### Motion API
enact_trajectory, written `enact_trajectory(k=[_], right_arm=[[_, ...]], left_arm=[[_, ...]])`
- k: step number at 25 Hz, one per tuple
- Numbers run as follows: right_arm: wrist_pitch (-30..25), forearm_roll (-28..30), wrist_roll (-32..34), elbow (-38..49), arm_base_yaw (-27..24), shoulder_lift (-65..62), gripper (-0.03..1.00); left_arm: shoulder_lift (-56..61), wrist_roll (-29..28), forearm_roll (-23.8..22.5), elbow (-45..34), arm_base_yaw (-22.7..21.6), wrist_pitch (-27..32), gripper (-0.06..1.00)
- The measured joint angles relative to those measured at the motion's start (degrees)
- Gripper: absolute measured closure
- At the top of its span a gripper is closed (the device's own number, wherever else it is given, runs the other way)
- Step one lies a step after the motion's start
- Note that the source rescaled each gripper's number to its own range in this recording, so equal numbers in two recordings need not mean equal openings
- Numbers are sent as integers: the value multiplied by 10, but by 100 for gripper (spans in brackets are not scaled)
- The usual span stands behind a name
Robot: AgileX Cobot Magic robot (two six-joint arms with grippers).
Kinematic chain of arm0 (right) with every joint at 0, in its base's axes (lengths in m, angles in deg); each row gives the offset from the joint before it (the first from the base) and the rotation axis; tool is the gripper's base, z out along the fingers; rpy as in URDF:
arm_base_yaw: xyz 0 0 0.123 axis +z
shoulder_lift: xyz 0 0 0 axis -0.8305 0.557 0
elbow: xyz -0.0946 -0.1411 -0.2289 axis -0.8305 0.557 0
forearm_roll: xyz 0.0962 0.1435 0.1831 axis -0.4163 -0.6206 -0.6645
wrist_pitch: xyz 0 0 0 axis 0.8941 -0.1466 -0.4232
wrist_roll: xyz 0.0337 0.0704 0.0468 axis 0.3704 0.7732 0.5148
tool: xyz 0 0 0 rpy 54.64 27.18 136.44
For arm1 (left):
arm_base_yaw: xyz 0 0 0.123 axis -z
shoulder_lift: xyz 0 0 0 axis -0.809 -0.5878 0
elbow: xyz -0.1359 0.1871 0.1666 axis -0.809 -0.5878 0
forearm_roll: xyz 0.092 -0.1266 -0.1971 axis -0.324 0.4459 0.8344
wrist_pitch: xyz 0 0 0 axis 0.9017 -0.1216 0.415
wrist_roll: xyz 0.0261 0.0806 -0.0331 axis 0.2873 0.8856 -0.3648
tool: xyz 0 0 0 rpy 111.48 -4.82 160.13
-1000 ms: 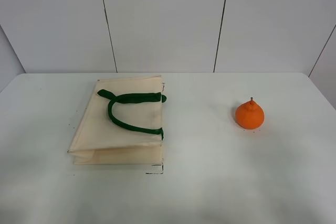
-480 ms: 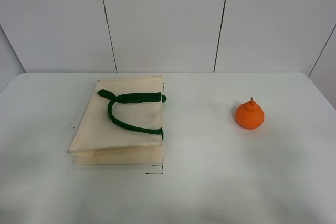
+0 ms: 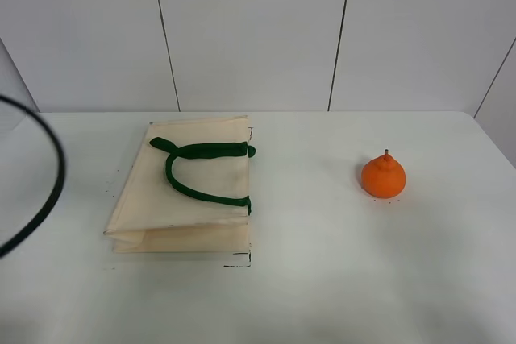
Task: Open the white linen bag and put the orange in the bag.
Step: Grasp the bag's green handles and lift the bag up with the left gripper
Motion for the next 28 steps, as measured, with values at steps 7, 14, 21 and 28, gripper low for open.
enact_trajectory(k=[7,14,21,28], right_arm=[[0,0,0,0,0,0,-3],[0,0,0,0,0,0,-3],[0,0,0,0,0,0,-3],[0,0,0,0,0,0,-3]], left_arm=[[-321,0,1,161,0,-44,-6],[-560,-8,33,368,0,-44,-6],[-700,-58,40,487,40,-37,-6],[-775,-103,44,511,134,-58,-6]])
